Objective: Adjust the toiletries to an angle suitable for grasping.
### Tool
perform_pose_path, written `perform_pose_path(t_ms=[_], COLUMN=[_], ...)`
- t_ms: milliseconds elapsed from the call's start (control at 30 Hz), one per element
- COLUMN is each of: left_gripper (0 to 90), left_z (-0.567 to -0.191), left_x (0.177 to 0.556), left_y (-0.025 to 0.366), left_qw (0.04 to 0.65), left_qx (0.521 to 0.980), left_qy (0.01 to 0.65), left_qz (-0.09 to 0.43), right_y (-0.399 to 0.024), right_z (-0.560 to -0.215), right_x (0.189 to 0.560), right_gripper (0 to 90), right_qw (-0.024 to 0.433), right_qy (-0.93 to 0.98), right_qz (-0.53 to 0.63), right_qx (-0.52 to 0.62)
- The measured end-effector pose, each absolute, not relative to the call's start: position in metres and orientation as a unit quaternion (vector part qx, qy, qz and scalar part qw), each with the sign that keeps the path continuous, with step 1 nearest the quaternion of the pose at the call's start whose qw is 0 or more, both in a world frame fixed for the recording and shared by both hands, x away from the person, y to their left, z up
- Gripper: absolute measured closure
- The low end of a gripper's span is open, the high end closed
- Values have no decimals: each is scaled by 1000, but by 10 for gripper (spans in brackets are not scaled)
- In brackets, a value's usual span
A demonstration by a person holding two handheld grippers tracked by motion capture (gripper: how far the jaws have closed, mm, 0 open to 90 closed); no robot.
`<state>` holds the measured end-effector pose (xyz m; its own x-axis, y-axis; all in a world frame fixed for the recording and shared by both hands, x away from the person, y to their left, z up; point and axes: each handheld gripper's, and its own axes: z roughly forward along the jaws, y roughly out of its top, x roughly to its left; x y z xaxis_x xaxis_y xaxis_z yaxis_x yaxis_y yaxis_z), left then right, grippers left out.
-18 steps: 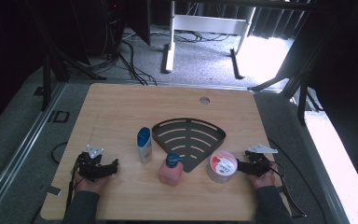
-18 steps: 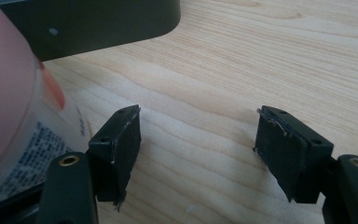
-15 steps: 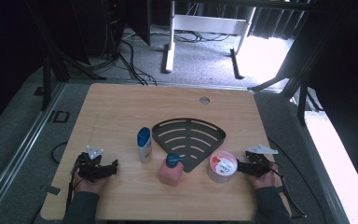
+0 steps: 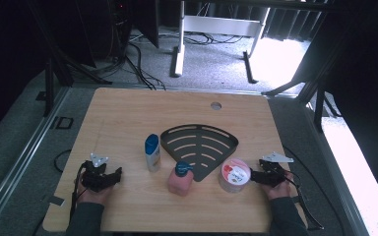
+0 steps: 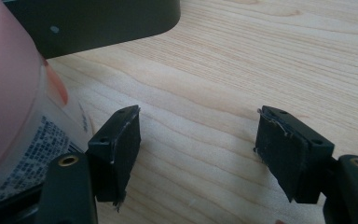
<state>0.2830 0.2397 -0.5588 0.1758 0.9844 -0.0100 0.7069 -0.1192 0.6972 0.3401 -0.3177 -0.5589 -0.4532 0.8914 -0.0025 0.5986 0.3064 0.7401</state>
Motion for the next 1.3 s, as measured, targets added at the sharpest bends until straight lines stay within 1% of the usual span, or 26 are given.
perform_pose_path(t_ms=[100,233,433,467,500,533,600,700,733,767,900,933,967,1100,1200,1300], left_gripper=[392,406,418,424,430,438,454,466,469,471,495,503,510,537,567,584], left_z=[-557,-556,-551,-551,-551,-551,-550,-548,-548,-546,-541,-541,-539,-534,-527,-521], left_x=[282,281,277,277,276,276,275,272,272,271,265,265,262,256,250,243], left_y=[239,237,235,235,235,235,233,231,231,228,220,220,214,200,192,185], left_qw=[291,299,313,316,319,319,325,331,331,334,345,345,353,353,364,373], left_qx=[713,716,719,720,721,721,724,727,727,730,732,732,734,749,754,760], left_qy=[594,587,575,573,571,571,566,559,559,554,540,540,533,511,495,482], left_qz=[234,230,233,230,228,228,222,221,221,221,232,232,229,233,233,227], right_y=[-318,-318,-317,-317,-317,-316,-315,-313,-313,-314,-315,-315,-315,-316,-314,-312], right_z=[-559,-559,-559,-558,-557,-555,-552,-547,-547,-545,-543,-543,-541,-540,-540,-540], right_x=[340,338,337,337,336,334,330,323,323,320,319,319,319,320,321,322], right_gripper=[303,278,292,321,392,445,491,545,545,580,670,670,713,770,815,838], right_qw=[213,211,210,210,208,205,203,206,206,206,196,196,194,188,185,182], right_qy=[779,782,783,783,784,787,788,784,784,782,780,780,778,778,781,784], right_qz=[344,344,342,341,339,337,339,351,351,358,375,375,383,390,393,393], right_qx=[479,474,475,476,477,475,472,468,468,466,462,462,459,455,449,444])
